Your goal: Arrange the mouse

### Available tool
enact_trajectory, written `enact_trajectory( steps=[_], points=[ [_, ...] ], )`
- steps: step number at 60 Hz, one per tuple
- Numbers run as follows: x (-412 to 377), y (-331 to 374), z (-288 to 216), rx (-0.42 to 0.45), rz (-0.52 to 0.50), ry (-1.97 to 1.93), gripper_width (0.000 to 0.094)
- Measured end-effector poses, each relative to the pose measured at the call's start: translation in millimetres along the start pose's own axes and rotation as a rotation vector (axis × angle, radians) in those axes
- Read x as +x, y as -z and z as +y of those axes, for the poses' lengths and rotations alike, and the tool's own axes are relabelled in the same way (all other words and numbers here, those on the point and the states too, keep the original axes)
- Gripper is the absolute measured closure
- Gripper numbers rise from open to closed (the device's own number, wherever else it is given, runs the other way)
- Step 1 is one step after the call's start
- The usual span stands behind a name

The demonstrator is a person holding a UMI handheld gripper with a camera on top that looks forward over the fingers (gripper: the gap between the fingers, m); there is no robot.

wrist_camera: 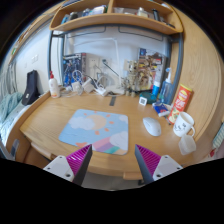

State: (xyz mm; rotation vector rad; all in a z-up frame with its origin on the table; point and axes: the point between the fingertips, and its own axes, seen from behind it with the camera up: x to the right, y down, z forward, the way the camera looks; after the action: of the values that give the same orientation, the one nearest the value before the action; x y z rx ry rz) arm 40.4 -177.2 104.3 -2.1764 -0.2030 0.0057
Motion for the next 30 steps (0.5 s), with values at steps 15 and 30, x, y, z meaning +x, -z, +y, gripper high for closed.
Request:
enact_trajectory(
  steps=[15,30],
  points=[
    [62.7,-17.3,-10.4,-0.09,0.056,-0.019,0.0074],
    [71.8,-61.3,-78.2,-0.118,0.049,-0.06,0.0077]
  ],
)
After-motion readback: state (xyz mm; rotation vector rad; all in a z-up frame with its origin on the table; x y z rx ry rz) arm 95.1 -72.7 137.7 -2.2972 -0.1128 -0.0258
